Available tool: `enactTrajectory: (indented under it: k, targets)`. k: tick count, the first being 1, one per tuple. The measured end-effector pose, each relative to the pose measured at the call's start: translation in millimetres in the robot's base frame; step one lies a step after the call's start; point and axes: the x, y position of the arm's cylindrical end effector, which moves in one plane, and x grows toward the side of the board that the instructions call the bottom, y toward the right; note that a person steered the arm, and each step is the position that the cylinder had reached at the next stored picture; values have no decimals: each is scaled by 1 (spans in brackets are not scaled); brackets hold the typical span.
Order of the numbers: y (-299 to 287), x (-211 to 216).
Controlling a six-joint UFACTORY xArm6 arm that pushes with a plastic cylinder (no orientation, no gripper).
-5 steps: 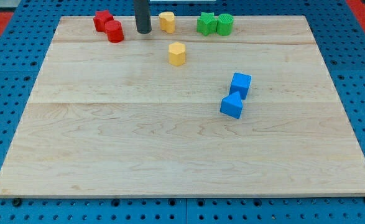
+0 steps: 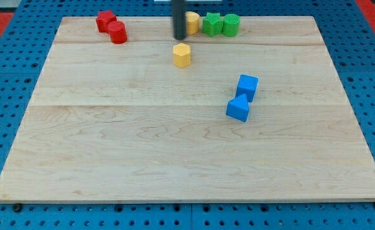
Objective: Push the yellow hexagon diagonal to the right of the red circle
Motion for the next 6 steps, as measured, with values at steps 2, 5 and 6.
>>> enactTrajectory:
  k: [2, 5, 6]
  targets:
    - [-27, 72]
    - [-44, -31]
    - [-44, -1]
